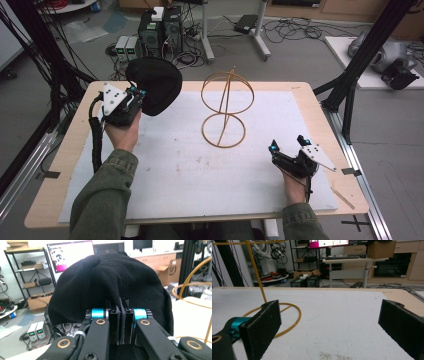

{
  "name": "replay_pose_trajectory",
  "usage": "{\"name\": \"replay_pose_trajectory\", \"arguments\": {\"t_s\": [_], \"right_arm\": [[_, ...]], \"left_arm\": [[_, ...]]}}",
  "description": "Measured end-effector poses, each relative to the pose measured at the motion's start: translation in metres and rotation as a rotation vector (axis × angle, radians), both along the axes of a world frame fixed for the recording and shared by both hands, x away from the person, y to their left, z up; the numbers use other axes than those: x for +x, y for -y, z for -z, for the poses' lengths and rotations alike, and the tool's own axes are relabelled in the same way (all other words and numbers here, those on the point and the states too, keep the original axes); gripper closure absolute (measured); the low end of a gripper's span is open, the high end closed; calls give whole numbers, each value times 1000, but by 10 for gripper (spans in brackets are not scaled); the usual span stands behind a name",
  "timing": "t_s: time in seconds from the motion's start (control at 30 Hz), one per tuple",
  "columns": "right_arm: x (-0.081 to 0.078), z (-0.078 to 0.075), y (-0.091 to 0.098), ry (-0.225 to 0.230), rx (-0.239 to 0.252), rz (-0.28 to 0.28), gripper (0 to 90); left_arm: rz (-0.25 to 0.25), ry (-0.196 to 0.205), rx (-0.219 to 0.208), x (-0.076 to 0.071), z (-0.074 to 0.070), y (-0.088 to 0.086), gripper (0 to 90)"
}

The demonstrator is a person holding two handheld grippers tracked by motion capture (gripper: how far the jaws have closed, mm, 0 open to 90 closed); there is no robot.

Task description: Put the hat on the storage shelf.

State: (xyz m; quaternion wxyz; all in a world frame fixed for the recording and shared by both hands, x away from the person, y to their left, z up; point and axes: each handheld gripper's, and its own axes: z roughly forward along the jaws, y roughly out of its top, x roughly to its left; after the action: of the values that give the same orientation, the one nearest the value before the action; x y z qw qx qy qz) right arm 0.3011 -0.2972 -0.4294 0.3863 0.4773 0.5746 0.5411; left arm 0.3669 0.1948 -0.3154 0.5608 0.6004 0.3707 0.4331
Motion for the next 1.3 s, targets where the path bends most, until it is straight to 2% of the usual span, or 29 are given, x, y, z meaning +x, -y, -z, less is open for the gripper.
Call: {"name": "replay_pose_trajectory", "arguments": {"t_s": [0.23, 0.47, 0.67, 0.97, 1.03, 1.07, 1.23, 1.3], "right_arm": [[0, 0, 0, 3, 7, 2, 40], [0, 0, 1, 7, 3, 6, 40], [0, 0, 2, 9, 3, 8, 40], [-1, 0, 2, 4, 14, 7, 40], [-1, 0, 2, 7, 9, 5, 40], [-1, 0, 2, 8, 9, 5, 39], [-1, 0, 1, 8, 7, 4, 40], [-1, -1, 1, 13, 3, -1, 39]], "left_arm": [[22, 61, -65, -4, -16, 2, 878], [54, 99, -64, -3, -31, 10, 878], [79, 145, -46, -6, -39, 22, 878], [115, 144, -64, -2, -48, 28, 878], [140, 143, -82, -1, -51, 31, 878], [154, 139, -93, -1, -51, 34, 878], [231, 139, -76, 1, -50, 59, 878], [250, 129, -85, 4, -50, 67, 878]]}}
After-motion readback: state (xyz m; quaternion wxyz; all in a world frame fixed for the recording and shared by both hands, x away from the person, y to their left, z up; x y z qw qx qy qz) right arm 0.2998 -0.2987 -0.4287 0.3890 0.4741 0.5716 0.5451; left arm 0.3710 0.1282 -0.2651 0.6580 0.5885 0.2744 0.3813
